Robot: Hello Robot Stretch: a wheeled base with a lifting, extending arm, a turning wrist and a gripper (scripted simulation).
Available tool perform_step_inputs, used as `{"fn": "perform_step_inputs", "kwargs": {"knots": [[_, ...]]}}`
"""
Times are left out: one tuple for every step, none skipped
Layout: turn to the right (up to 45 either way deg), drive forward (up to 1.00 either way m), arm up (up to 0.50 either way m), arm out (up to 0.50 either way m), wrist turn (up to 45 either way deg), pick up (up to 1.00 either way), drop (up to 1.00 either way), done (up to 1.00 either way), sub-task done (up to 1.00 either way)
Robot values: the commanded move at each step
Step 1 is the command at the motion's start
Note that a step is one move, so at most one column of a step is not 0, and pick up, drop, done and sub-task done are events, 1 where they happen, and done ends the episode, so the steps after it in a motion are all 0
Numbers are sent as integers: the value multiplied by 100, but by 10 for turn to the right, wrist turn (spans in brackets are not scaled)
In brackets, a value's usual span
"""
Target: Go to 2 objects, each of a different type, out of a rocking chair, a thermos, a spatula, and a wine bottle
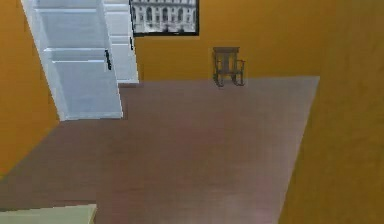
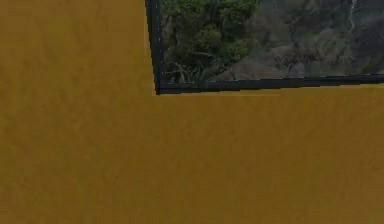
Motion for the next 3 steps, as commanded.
{"fn": "perform_step_inputs", "kwargs": {"knots": [[0, 65, 0, 0, 0, 0, 0, 0, 0], [60, 0, 0, 0, 0, 0, 0, 0, 0], [0, 100, 0, 0, 0, 0, 0, 0, 0]]}}
